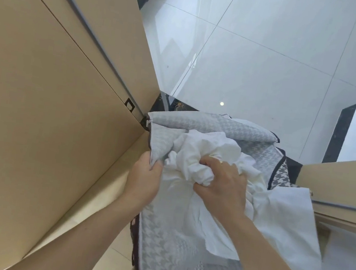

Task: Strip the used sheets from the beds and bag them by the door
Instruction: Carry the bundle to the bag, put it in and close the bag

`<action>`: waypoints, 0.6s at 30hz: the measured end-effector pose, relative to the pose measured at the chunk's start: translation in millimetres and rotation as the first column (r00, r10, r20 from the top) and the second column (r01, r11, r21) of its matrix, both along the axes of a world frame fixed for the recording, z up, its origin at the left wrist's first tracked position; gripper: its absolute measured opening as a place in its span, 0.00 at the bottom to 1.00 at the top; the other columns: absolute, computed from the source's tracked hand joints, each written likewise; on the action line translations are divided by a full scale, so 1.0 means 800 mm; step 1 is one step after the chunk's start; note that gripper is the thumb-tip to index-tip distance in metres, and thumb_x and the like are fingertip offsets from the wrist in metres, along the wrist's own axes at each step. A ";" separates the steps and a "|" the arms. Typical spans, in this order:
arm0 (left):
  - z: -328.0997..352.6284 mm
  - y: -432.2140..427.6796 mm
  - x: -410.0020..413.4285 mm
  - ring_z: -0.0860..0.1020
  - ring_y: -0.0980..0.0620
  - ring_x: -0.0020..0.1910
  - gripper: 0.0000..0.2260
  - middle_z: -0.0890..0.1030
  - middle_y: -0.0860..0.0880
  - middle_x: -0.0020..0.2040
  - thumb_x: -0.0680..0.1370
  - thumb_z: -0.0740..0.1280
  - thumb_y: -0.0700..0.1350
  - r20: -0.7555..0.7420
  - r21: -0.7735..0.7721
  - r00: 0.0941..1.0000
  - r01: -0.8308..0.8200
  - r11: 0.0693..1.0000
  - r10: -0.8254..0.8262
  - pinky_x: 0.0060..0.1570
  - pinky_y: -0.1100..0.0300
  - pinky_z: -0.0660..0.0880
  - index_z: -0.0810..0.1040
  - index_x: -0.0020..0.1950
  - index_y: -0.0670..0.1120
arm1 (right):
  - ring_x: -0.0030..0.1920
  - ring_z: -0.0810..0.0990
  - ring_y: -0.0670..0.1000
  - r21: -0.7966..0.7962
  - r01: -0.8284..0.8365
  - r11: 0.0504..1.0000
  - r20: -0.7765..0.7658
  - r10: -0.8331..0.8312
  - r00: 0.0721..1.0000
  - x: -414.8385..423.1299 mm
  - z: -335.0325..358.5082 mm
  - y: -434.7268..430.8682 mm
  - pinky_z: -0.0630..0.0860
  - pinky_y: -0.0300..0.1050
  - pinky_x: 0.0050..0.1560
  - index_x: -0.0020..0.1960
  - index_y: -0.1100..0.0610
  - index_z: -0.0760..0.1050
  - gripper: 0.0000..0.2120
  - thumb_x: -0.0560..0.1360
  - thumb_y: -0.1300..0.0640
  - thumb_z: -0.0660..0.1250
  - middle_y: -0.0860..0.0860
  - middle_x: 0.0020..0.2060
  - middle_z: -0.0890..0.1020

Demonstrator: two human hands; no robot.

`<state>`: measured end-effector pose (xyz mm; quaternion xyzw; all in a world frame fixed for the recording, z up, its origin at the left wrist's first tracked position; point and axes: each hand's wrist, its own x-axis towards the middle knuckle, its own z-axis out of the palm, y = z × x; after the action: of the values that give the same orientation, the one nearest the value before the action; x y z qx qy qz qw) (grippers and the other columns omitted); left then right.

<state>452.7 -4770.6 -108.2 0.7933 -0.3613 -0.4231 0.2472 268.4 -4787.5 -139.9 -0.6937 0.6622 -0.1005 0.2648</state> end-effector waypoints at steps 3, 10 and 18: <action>0.010 -0.007 0.001 0.80 0.48 0.46 0.06 0.82 0.51 0.46 0.81 0.61 0.45 -0.118 -0.047 0.993 0.002 0.999 -0.008 0.46 0.50 0.78 0.78 0.49 0.52 | 0.52 0.76 0.58 0.050 -0.059 0.997 -0.085 0.063 0.994 0.032 -0.048 0.019 0.63 0.57 0.55 0.63 0.43 0.76 0.23 0.68 0.45 0.73 0.50 0.46 0.77; -0.010 -0.015 0.027 0.80 0.50 0.49 0.08 0.83 0.51 0.49 0.82 0.60 0.45 -0.035 -0.016 0.993 0.113 0.994 -0.113 0.49 0.52 0.78 0.78 0.56 0.49 | 0.75 0.59 0.57 0.486 -0.304 0.819 0.212 0.226 0.951 0.037 -0.107 0.034 0.54 0.46 0.73 0.71 0.48 0.73 0.19 0.82 0.58 0.59 0.52 0.69 0.69; -0.020 0.002 -0.004 0.70 0.62 0.30 0.14 0.73 0.61 0.30 0.83 0.58 0.54 -0.107 0.030 0.989 0.104 0.994 -0.100 0.35 0.58 0.68 0.72 0.40 0.49 | 0.65 0.74 0.60 -0.137 0.135 0.981 -0.191 -0.160 0.968 -0.049 -0.038 0.022 0.67 0.62 0.61 0.60 0.55 0.80 0.19 0.70 0.58 0.75 0.56 0.62 0.78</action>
<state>449.2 -4768.9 -124.0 0.7547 -0.3803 -0.4826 0.2300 229.0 -4769.9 -170.6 -0.6641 0.7279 -0.0897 0.1452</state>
